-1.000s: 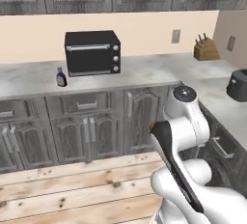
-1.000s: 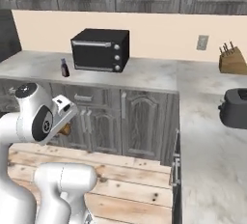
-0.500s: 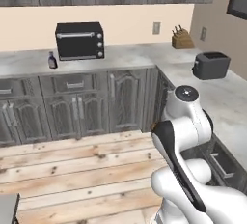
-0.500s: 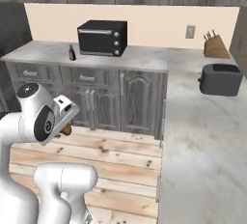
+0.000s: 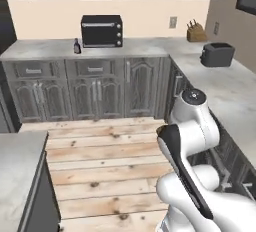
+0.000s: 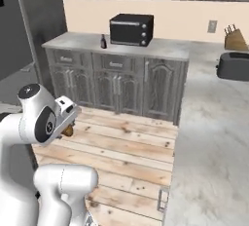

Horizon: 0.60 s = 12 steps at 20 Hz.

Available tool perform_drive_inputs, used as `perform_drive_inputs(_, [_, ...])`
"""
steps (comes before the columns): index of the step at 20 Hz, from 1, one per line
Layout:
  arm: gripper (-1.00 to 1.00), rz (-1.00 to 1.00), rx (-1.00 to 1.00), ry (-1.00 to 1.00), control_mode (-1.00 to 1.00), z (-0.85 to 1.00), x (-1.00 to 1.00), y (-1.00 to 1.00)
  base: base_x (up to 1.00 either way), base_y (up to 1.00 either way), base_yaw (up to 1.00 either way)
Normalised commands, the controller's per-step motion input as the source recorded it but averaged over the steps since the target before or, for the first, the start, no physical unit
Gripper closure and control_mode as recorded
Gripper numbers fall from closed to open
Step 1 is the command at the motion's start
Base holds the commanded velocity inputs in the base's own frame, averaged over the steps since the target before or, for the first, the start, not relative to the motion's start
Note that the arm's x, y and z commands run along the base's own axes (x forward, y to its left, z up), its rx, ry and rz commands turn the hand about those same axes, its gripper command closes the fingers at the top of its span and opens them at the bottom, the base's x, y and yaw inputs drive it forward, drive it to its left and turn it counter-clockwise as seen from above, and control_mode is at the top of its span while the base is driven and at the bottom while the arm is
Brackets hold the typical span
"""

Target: Place the bell pepper and potato inside the fridge drawer. Close the drawer after placing the vegetables.

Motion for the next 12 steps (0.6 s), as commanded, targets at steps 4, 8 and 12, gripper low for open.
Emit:
perform_drive_inputs(4, [1.00, 0.00, 0.00, 0.00, 1.00, 0.00, 0.00, 0.00, -0.91, 0.41, 0.53])
perform_drive_inputs(8, [1.00, 0.00, 0.00, 0.00, 1.00, 0.00, 0.00, 0.00, -0.77, 0.43, 0.60])
perform_drive_inputs(12, [1.00, 0.00, 0.00, 0.00, 1.00, 0.00, 0.00, 0.00, -0.60, 0.44, 0.66])
